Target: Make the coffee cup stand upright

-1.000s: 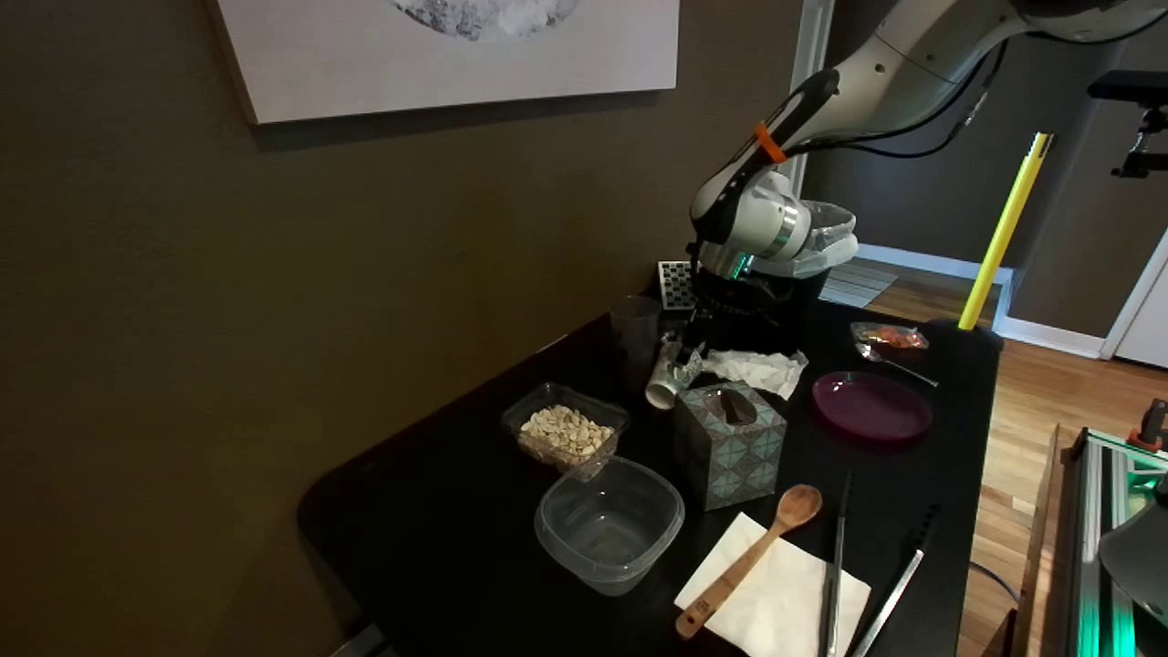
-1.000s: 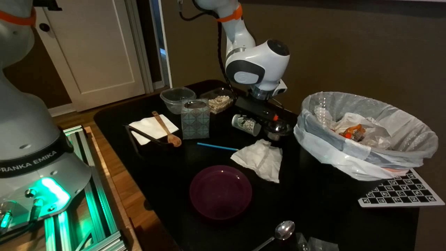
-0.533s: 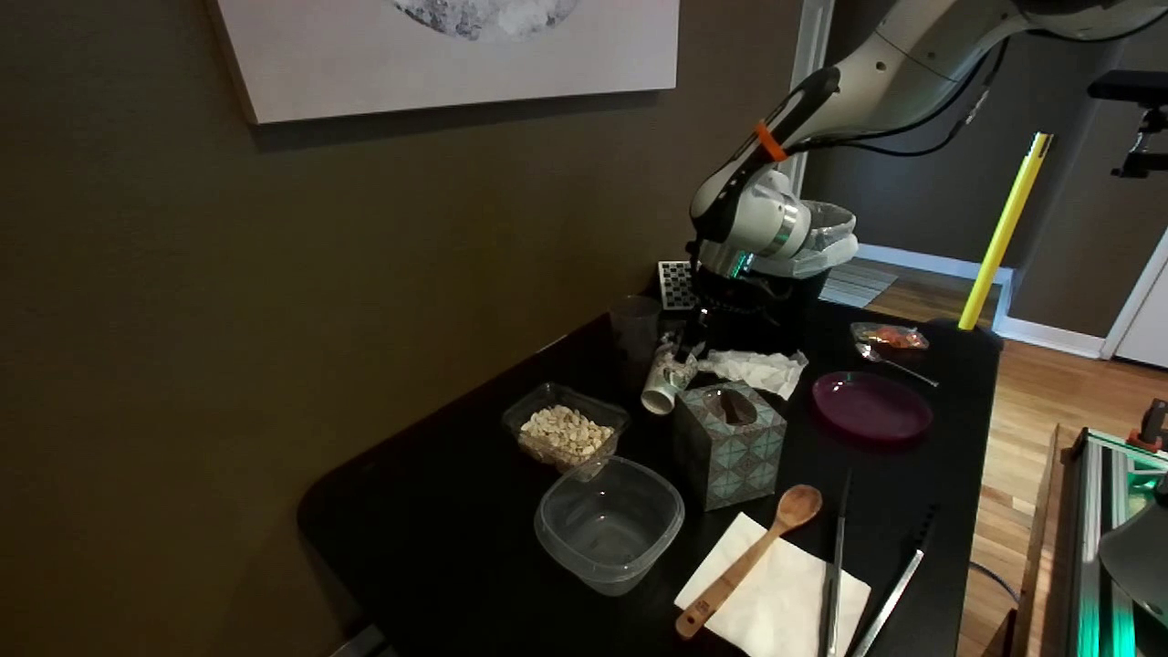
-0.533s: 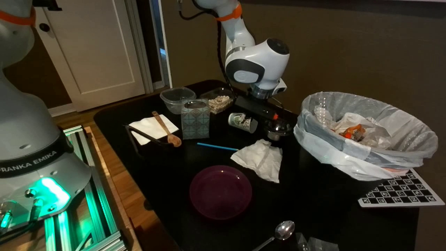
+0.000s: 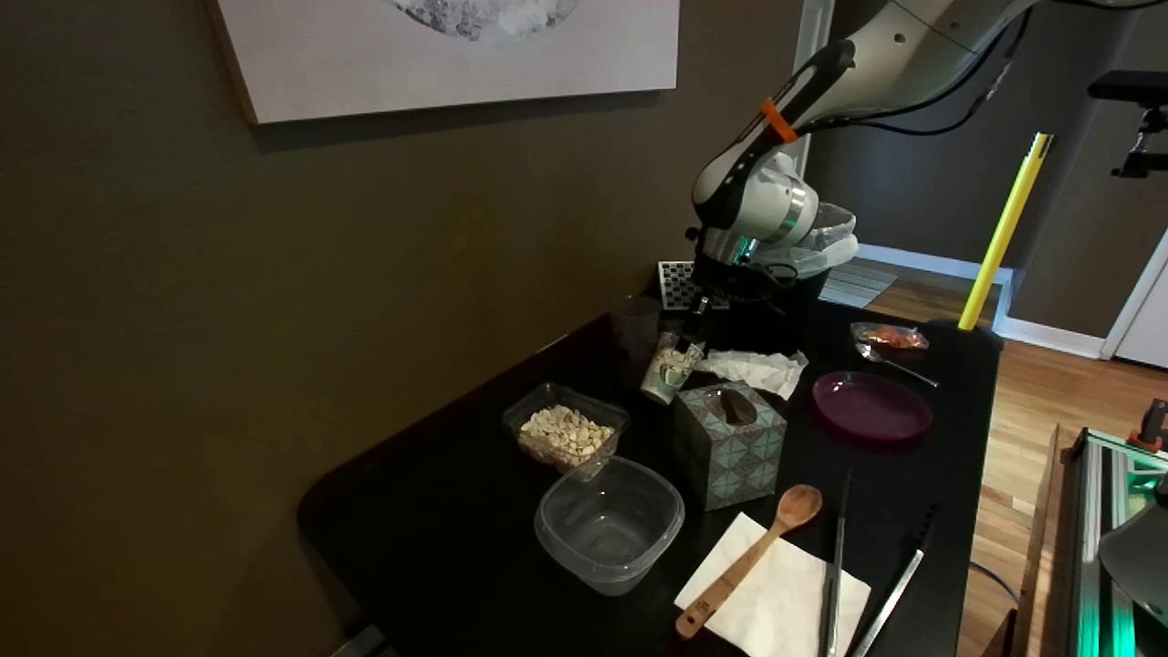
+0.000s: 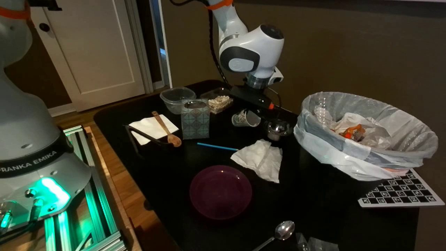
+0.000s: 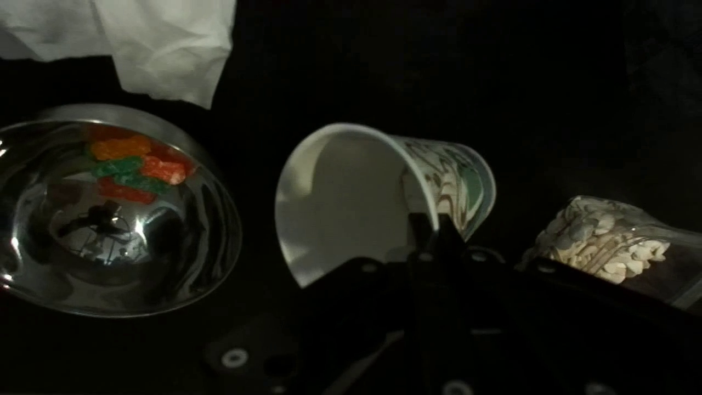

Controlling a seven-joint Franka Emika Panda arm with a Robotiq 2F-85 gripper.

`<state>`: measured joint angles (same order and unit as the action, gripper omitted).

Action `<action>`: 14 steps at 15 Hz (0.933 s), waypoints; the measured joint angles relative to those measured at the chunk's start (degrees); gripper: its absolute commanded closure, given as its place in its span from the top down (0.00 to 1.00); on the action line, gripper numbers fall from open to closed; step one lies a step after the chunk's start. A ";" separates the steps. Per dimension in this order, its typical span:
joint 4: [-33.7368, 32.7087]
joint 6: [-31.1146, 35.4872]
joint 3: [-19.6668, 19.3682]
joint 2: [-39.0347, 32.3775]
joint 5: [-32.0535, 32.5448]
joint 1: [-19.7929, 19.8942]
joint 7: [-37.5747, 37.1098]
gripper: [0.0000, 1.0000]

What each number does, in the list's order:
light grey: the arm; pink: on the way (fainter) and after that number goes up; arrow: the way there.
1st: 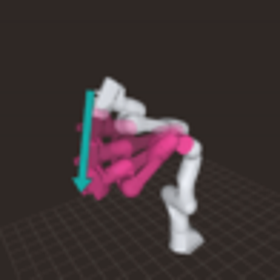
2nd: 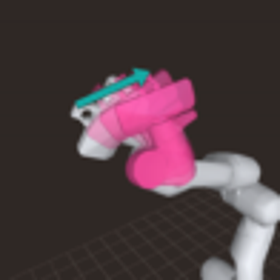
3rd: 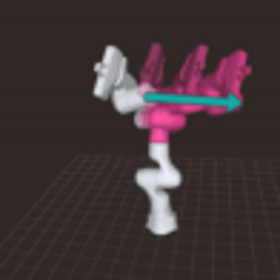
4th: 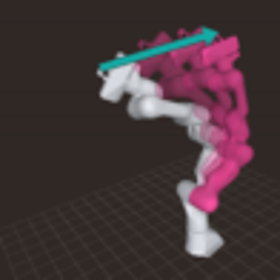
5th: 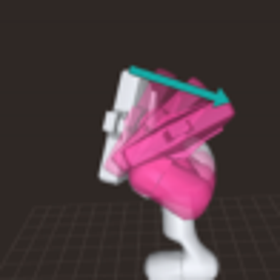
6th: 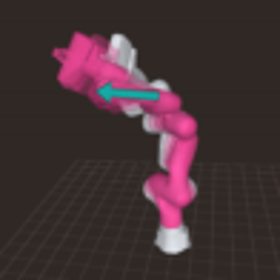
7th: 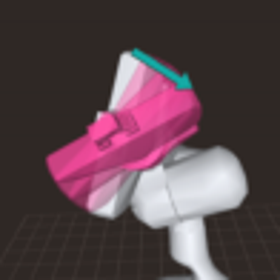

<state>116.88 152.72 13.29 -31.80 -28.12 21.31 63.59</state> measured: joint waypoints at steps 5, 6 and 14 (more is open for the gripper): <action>5.20 0.44 -3.59 5.17 5.32 -3.89 -5.47 0.01; 6.32 0.98 -4.39 6.09 7.02 -4.77 -6.60 0.01; 16.31 13.53 -10.68 10.67 26.59 -12.76 -14.85 0.01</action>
<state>133.18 166.25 2.61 -21.13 -1.53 8.55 48.74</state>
